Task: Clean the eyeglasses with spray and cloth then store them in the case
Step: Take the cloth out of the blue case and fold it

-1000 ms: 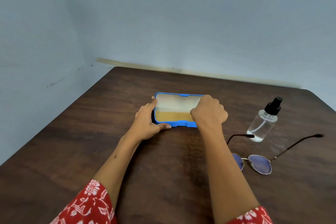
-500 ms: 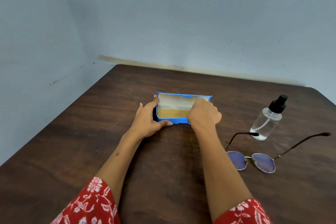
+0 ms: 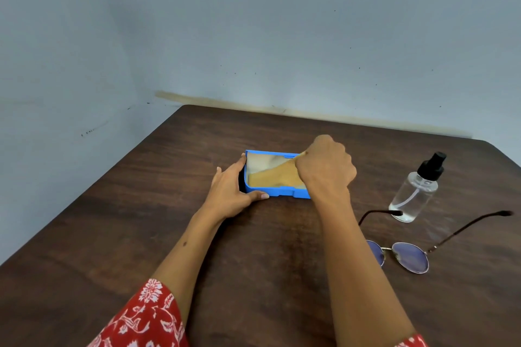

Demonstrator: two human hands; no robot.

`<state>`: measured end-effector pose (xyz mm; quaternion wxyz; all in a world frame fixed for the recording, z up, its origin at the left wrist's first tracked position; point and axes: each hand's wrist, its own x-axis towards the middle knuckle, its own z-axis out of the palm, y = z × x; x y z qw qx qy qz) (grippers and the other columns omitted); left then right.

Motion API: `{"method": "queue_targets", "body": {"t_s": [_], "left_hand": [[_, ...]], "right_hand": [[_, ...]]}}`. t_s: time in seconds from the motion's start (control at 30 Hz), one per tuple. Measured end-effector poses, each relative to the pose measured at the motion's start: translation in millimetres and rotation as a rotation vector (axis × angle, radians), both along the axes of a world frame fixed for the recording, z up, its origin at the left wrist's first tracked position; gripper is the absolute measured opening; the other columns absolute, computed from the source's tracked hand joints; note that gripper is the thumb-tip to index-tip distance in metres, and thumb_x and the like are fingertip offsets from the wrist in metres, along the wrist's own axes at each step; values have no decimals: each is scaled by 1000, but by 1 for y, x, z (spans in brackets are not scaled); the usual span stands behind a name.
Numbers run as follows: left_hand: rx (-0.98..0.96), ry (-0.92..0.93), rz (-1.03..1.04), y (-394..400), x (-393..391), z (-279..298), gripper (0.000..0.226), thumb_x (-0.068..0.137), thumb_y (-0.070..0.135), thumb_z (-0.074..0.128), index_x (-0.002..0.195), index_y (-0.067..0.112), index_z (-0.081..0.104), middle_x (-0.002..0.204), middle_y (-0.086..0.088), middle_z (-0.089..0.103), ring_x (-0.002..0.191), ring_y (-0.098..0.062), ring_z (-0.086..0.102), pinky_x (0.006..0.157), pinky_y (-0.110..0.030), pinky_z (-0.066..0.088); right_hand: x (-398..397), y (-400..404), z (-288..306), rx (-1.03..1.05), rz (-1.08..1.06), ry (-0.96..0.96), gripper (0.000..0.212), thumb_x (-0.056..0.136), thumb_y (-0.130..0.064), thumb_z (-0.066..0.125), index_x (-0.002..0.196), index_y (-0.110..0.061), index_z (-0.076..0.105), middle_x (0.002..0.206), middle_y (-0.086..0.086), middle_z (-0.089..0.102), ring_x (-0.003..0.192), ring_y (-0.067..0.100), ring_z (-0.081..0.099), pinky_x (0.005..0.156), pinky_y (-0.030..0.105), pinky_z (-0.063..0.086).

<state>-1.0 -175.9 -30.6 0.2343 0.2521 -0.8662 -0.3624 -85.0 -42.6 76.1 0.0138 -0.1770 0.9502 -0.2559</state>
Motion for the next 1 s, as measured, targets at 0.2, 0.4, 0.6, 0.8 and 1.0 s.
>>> {"method": "queue_targets", "body": {"t_s": [0.2, 0.4, 0.6, 0.8, 1.0], "left_hand": [[38, -15, -6, 1, 1, 3, 100, 70, 32, 80, 149, 17, 21, 152, 1, 32, 143, -25, 21, 120, -42, 4], [33, -20, -12, 6, 3, 8, 98, 72, 27, 80, 148, 16, 20, 151, 0, 33, 141, -23, 26, 117, -45, 17], [130, 5, -40, -3, 5, -1, 107, 66, 25, 84, 149, 21, 16, 154, 3, 28, 143, -21, 23, 118, -45, 19], [45, -80, -79, 7, 19, 19, 118, 65, 32, 82, 150, 28, 0, 159, 1, 2, 146, -18, 3, 119, -46, 1], [297, 268, -243, 84, 49, 66, 83, 62, 54, 62, 136, 22, 44, 143, 6, 44, 129, 4, 40, 109, -22, 32]], "right_hand": [[8, 8, 31, -140, 40, 90, 21, 88, -19, 57, 107, -11, 60, 112, 9, 60, 104, 32, 58, 69, 31, 36], [12, 25, 55, -240, 79, 175, 20, 85, -18, 59, 105, -14, 62, 101, 6, 60, 85, 26, 53, 64, 27, 33], [15, 53, 73, -330, 173, 147, 25, 80, -33, 67, 101, -19, 66, 99, 2, 62, 91, 25, 56, 69, 29, 39], [31, 91, 72, -357, 253, 194, 23, 83, -38, 65, 85, -16, 68, 79, 2, 61, 86, 26, 59, 65, 27, 37], [55, 130, 64, -410, 337, 150, 23, 84, -38, 65, 67, -24, 66, 55, -10, 51, 61, 12, 51, 54, 26, 33]]}}
